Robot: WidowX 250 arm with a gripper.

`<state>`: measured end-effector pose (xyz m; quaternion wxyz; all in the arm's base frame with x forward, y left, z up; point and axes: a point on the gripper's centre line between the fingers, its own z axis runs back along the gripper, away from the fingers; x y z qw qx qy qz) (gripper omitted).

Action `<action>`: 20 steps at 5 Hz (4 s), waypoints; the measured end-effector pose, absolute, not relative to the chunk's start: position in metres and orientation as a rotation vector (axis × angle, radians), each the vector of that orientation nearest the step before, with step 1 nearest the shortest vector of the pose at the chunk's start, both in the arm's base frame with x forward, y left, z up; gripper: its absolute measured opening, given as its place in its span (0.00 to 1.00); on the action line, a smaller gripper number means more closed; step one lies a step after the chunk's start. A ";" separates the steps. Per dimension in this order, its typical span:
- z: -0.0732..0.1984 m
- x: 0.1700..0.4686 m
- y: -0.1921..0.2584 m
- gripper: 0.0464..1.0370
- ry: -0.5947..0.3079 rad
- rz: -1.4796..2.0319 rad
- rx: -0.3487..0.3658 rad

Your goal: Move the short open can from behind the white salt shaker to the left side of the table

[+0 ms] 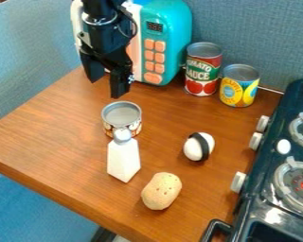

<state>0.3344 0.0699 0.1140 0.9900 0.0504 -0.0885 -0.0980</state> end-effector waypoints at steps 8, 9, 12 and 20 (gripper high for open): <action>0.040 0.360 0.046 0.97 0.017 -0.075 0.093; 0.037 0.361 0.055 0.97 0.032 -0.058 0.142; 0.037 0.338 0.134 0.97 0.144 0.102 0.219; 0.094 0.345 0.045 0.96 0.003 -0.136 0.071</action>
